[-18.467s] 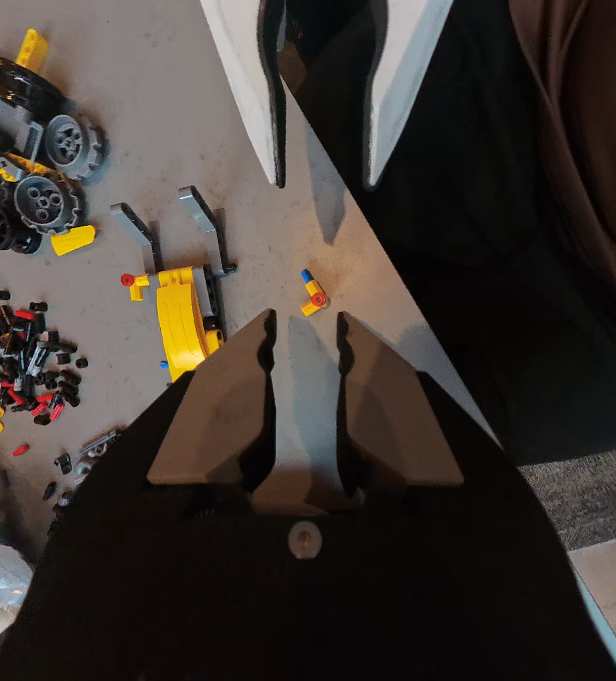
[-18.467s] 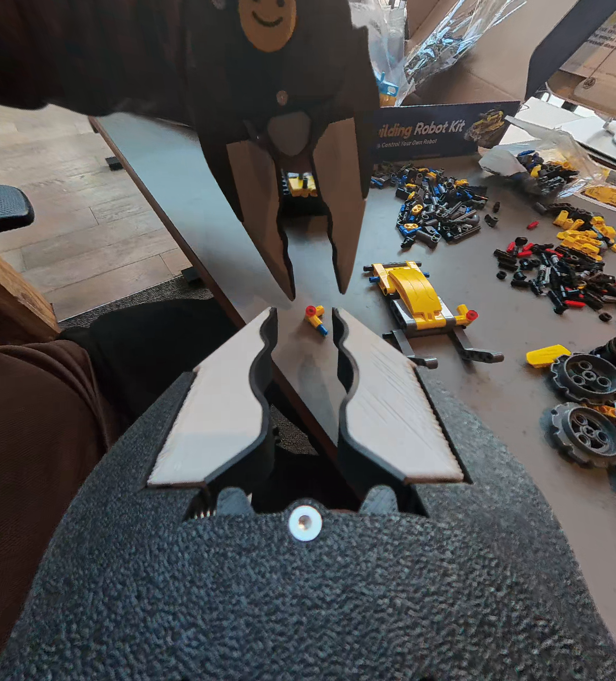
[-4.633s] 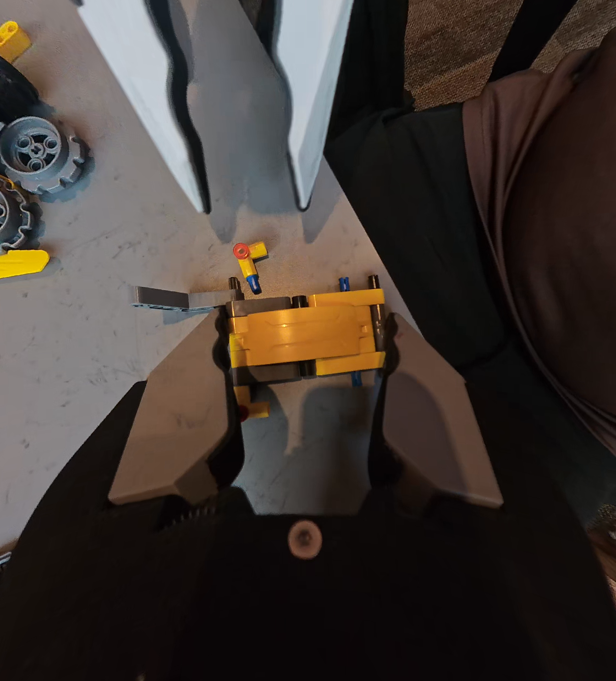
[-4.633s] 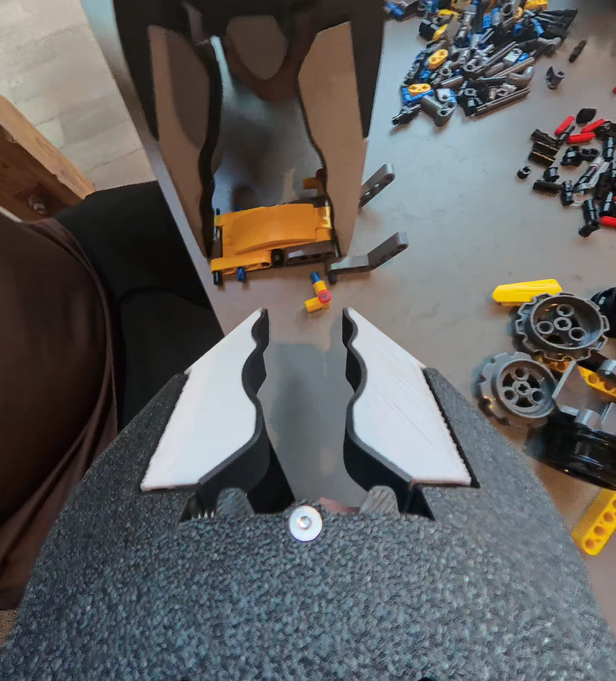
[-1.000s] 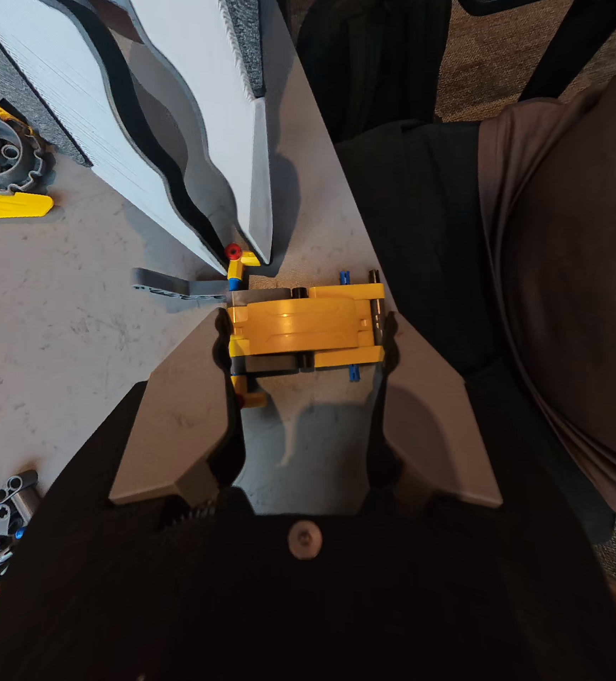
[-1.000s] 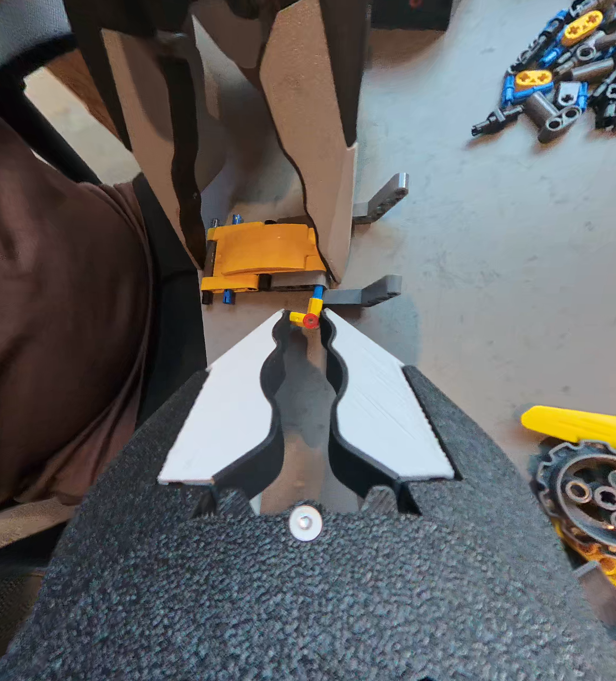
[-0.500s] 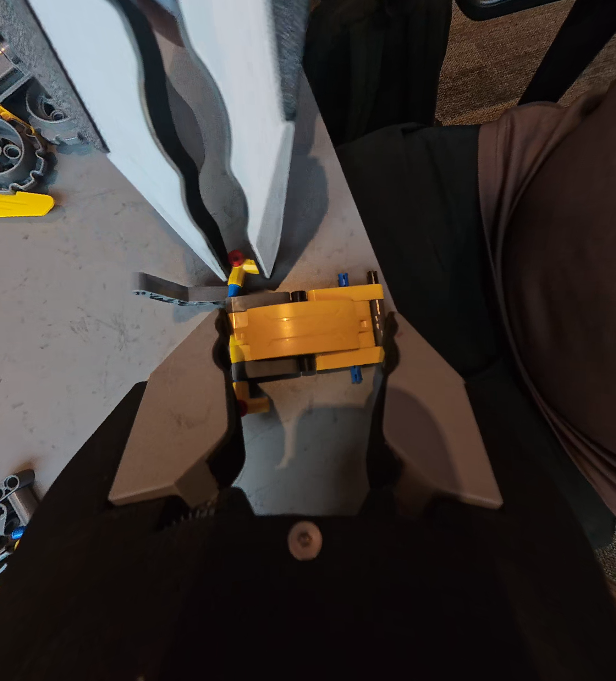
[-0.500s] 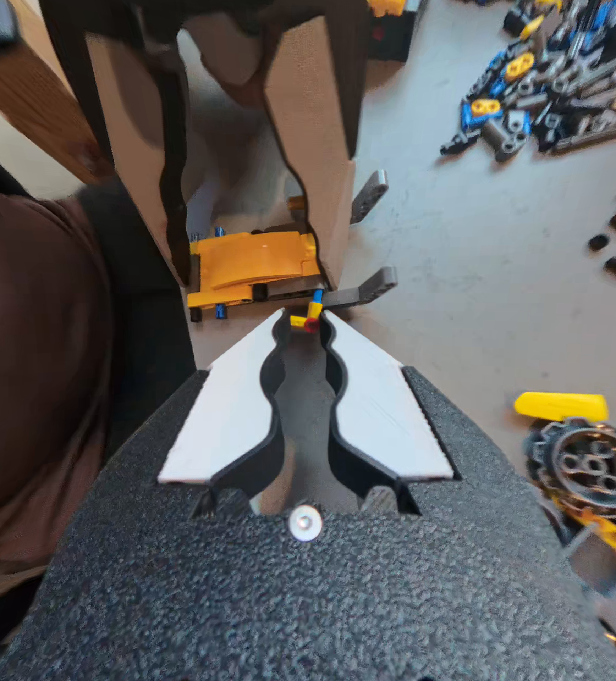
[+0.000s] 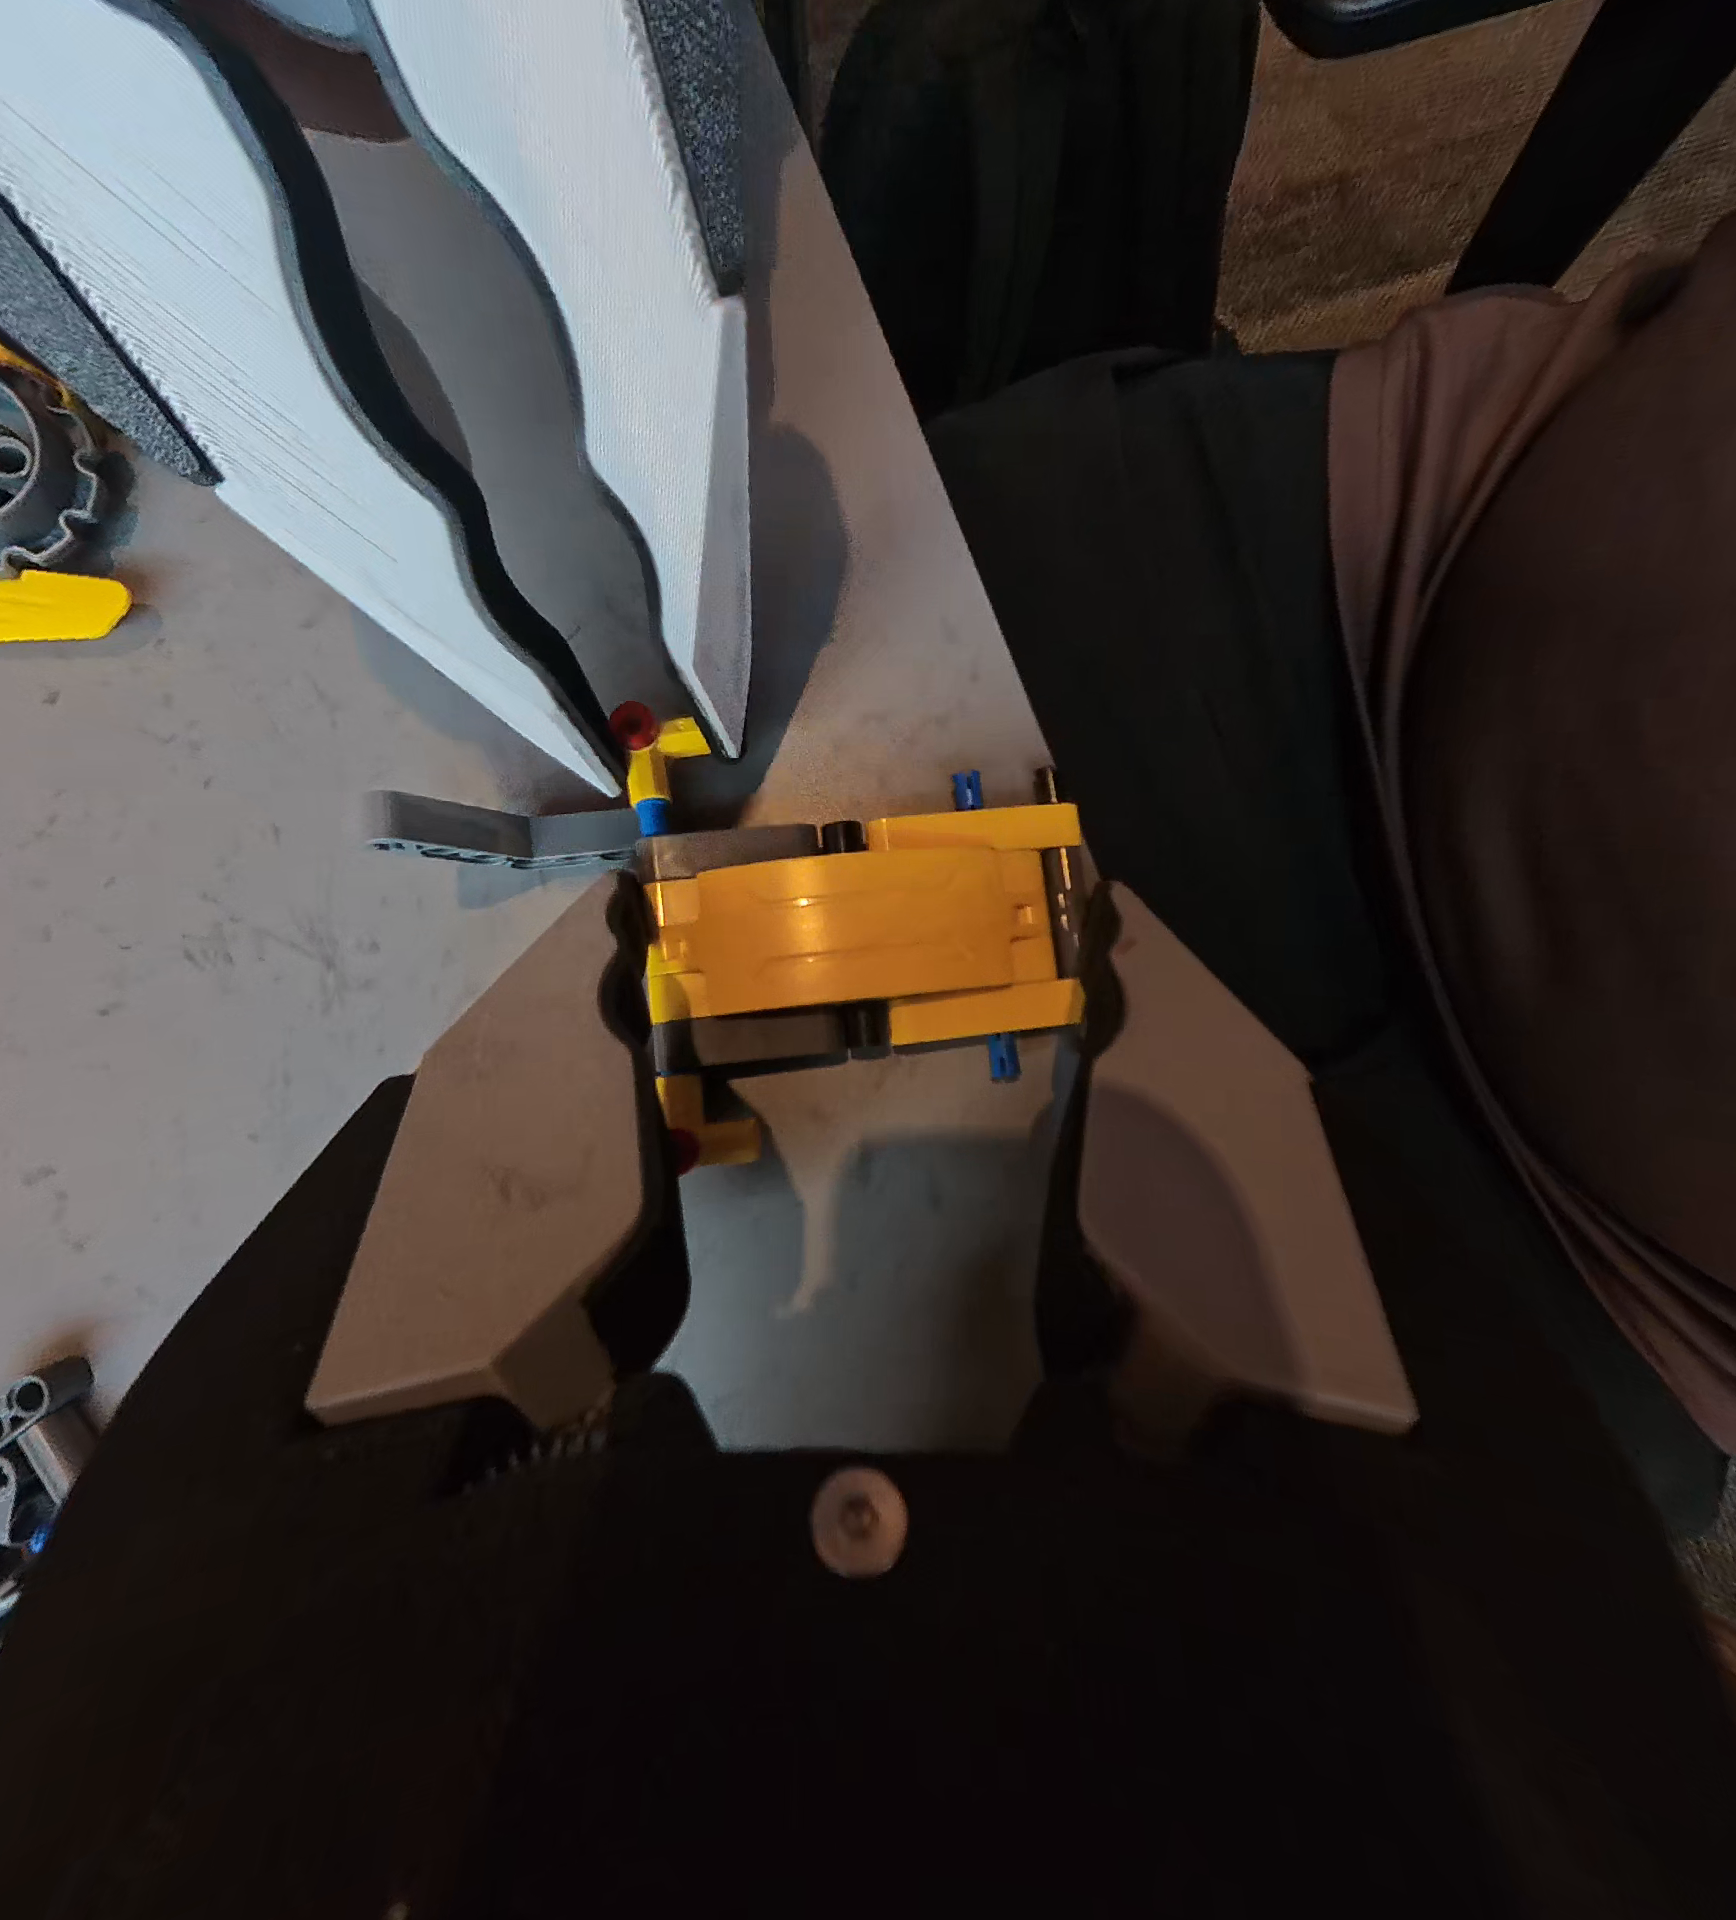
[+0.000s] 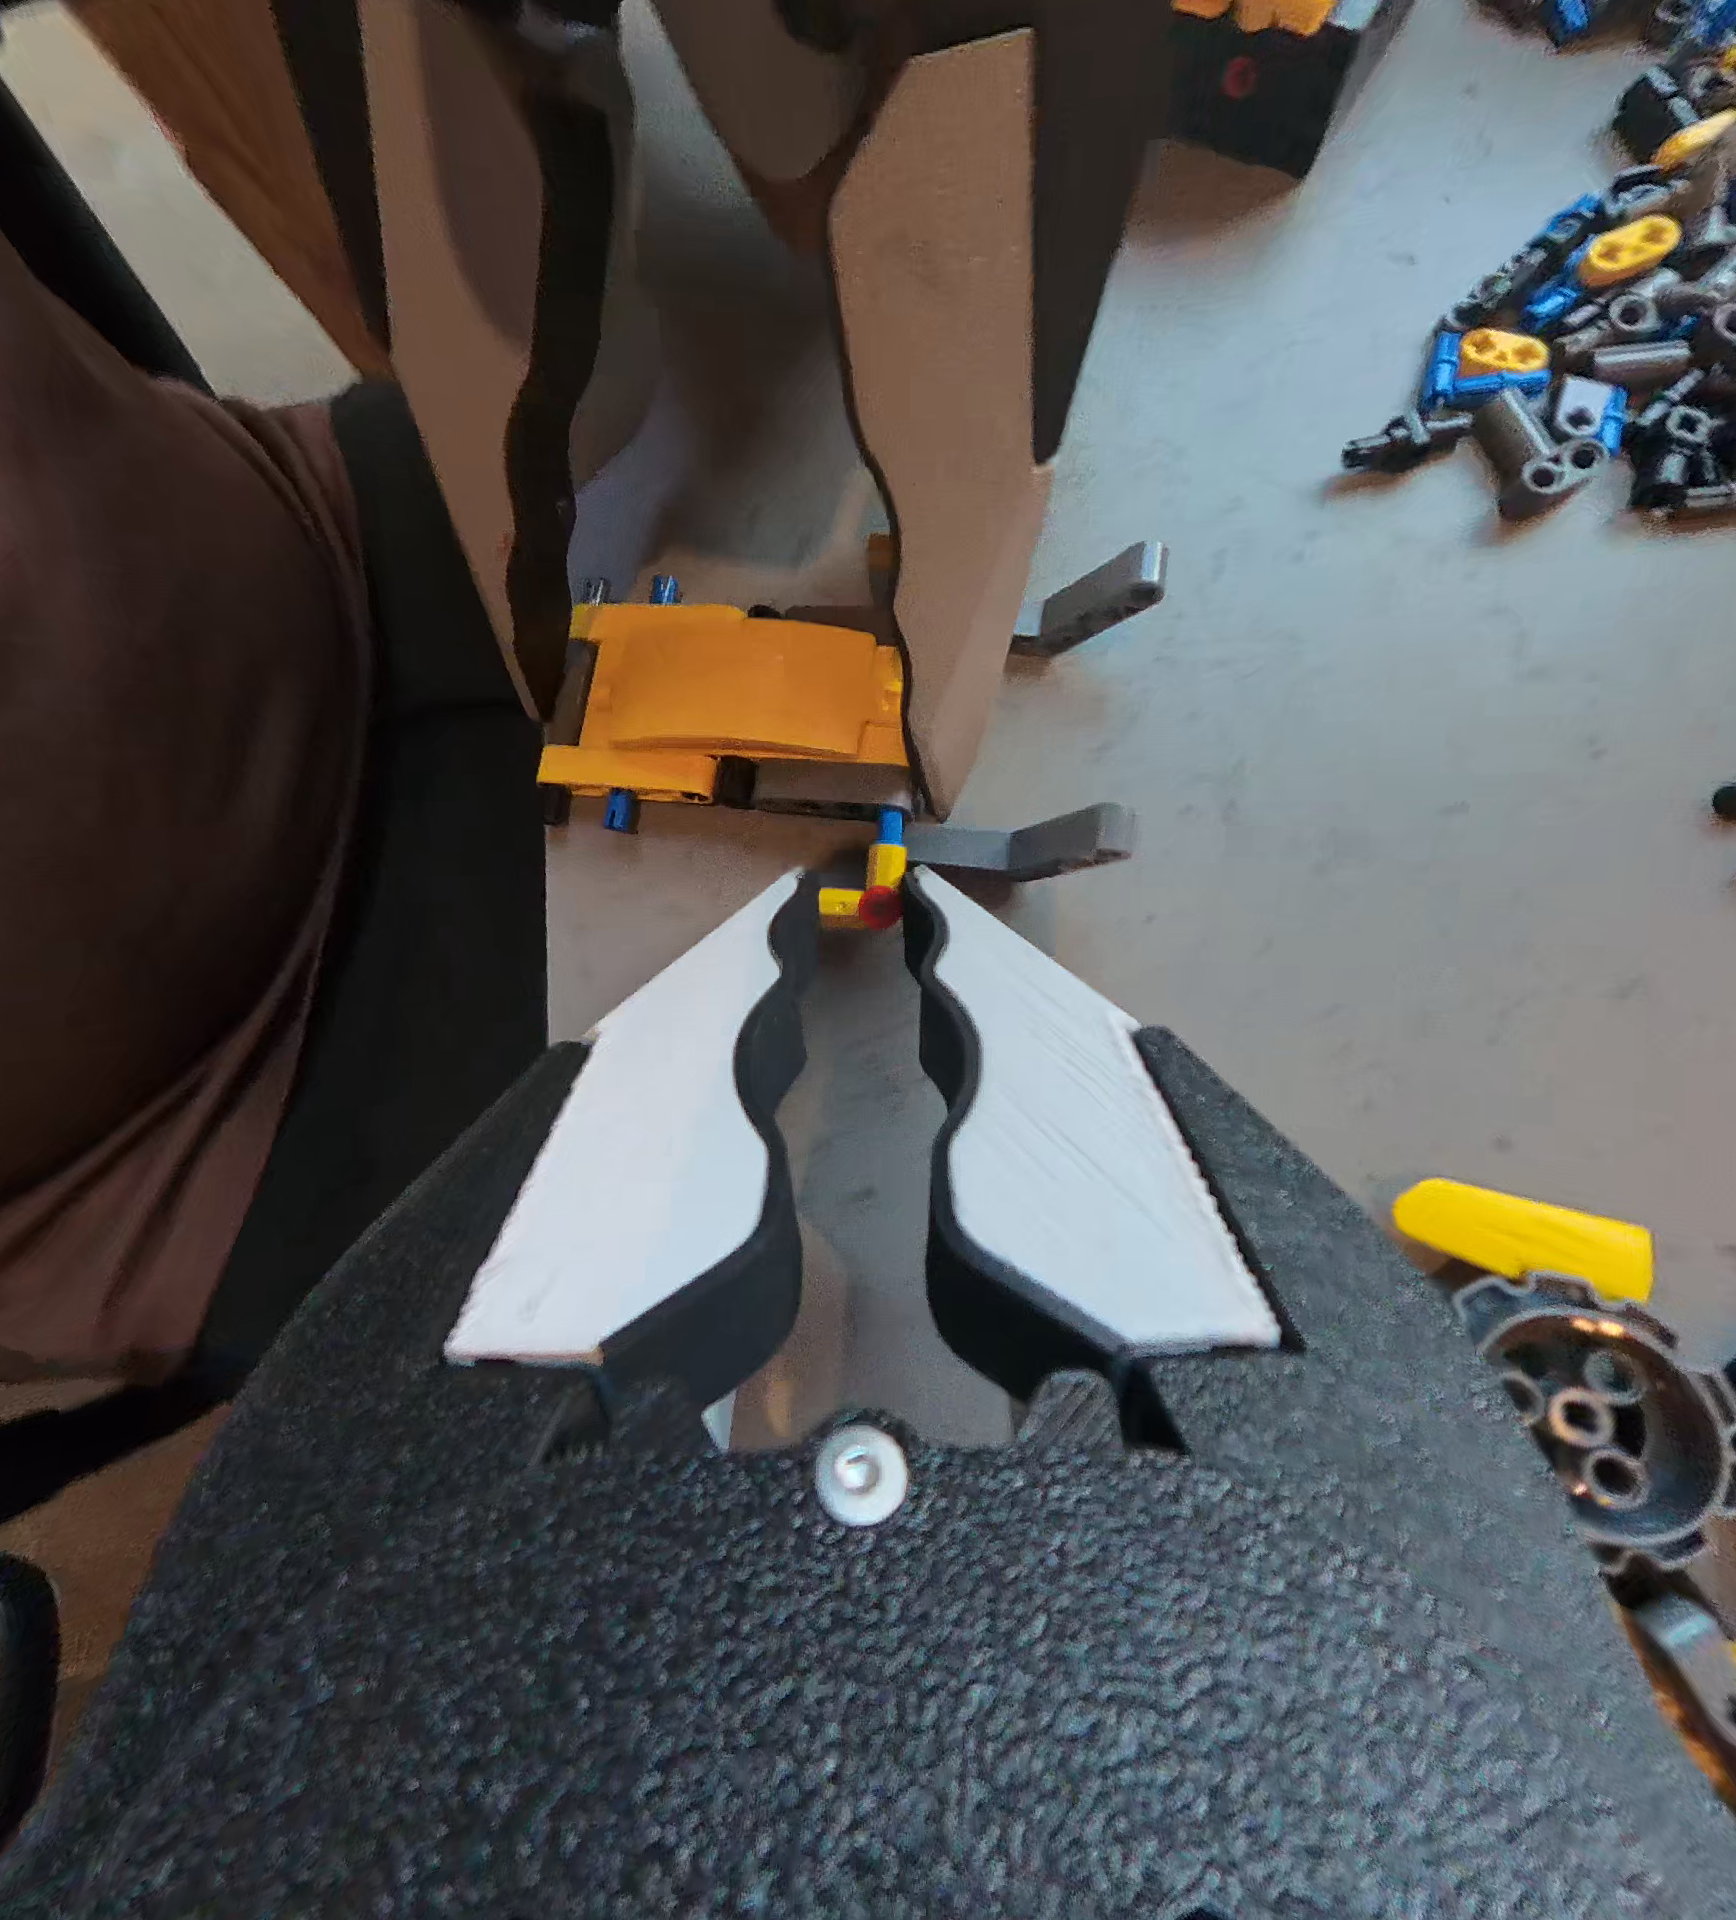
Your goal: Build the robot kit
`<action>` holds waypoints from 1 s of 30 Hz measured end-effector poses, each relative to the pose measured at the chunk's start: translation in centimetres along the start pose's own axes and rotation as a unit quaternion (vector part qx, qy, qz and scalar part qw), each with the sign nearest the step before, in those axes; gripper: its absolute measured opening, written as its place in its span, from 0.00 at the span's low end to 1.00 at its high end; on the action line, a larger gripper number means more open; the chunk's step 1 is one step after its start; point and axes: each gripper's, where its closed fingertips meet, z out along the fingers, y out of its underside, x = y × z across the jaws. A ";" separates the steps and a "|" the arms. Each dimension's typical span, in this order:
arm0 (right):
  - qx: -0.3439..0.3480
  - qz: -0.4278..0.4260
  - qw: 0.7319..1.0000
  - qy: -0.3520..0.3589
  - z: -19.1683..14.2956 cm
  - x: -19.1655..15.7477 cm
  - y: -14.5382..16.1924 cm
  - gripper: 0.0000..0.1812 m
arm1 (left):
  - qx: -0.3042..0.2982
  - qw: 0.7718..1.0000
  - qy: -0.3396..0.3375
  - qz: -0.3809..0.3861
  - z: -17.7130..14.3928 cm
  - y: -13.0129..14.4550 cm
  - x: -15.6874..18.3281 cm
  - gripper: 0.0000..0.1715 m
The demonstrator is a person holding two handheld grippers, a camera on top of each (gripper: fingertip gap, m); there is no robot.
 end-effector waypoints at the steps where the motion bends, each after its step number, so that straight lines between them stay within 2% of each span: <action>1: 0.011 0.011 1.000 0.009 -0.1 0.1 0.0 0.08 | -0.002 1.000 -0.003 -0.002 0.0 -0.1 -0.1 0.48; 5: 0.026 0.028 0.996 0.078 -0.9 0.3 1.1 0.08 | -0.010 1.000 -0.016 -0.004 0.0 -0.2 -0.2 0.48; 8: 0.019 0.061 0.987 0.148 -2.0 1.0 2.6 0.08 | 0.009 0.999 -0.035 -0.001 -0.7 -1.2 -0.4 0.49; 10: 0.021 0.085 0.980 0.176 -2.6 1.3 3.4 0.09 | 0.034 0.999 -0.040 -0.013 -1.8 -2.5 -0.3 0.50; 14: 0.041 0.103 0.977 0.182 -2.9 1.3 3.8 0.10 | 0.108 0.989 -0.082 -0.053 -4.6 -5.3 0.1 0.51; 16: 0.039 0.104 0.975 0.192 -2.9 1.5 3.9 0.13 | 0.139 0.980 -0.115 -0.082 -5.7 -6.0 0.7 0.50; 17: 0.039 0.098 0.976 0.189 -2.8 1.3 3.8 0.09 | 0.141 0.976 -0.138 -0.096 -6.0 -5.8 1.1 0.48; 21: 0.038 0.091 0.975 0.200 -2.8 1.2 3.7 0.09 | 0.108 0.949 -0.237 -0.175 -6.0 -3.4 2.5 0.38; 26: 0.032 0.069 0.964 0.256 -3.1 0.4 3.1 0.09 | 0.162 0.923 -0.229 -0.264 -3.8 -3.0 6.4 0.32; 28: 0.055 0.050 0.959 0.274 -3.8 -1.2 0.9 0.09 | 0.206 0.904 -0.227 -0.298 -3.4 -3.1 7.3 0.31; 30: 0.103 0.025 0.954 0.282 -4.3 -3.8 -2.6 0.09 | 0.270 0.879 -0.215 -0.328 -3.7 -3.2 7.8 0.31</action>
